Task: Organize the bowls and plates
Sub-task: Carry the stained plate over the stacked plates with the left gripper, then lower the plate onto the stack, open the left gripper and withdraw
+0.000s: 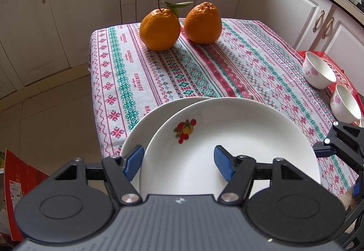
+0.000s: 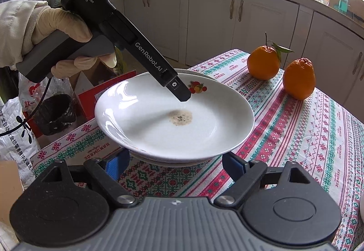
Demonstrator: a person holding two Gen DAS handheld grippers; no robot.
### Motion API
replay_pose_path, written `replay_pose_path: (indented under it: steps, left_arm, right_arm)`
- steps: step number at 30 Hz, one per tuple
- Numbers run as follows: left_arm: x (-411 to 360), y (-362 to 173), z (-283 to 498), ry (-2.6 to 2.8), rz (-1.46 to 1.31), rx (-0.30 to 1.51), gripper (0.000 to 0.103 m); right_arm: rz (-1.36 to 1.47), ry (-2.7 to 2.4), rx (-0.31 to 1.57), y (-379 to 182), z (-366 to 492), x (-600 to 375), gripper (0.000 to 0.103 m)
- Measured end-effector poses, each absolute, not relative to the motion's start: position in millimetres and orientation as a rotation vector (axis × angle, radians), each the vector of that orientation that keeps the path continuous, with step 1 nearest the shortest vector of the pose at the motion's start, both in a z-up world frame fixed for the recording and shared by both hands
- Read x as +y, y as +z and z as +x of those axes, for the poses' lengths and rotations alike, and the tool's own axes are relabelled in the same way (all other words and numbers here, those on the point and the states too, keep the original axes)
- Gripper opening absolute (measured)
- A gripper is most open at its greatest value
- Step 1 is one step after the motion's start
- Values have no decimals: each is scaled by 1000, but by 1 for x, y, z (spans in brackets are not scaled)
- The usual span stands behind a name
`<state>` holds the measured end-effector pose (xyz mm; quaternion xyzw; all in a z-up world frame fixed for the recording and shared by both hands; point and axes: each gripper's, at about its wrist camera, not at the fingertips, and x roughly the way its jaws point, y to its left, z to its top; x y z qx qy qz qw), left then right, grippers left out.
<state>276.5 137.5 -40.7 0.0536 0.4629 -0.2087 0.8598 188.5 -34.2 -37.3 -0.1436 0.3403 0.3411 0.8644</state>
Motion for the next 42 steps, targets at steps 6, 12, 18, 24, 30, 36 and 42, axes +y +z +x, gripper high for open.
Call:
replay_pose_path:
  steps: [6,12,18,24,30,36,42]
  left_arm:
    - [139,-41,276,-439,109,954,67]
    - [140,-40,276,-440,107,944,67]
    - [143,-39,279,-447,101,940,67]
    - [143,-39,279,-453,106,938,67]
    - [143,-40,278,-459,107,936,68]
    - [144,-39,277,-460,117,931,69]
    - [146,-37,276,-458,121,917,69]
  right_arm:
    - [-302,721,715,-38,188,-33,91]
    - [-304,717,720,-40,190,-32,92]
    - [-314,714,723,-42,192,-30,92]
    - [-316,716,727,-44,193,-29,92]
    - [-320,714,728,-44,194,-29,92]
    - [-323,716,729,-45,194,-29,92]
    - [-341,714,721,-43,194,-29,92]
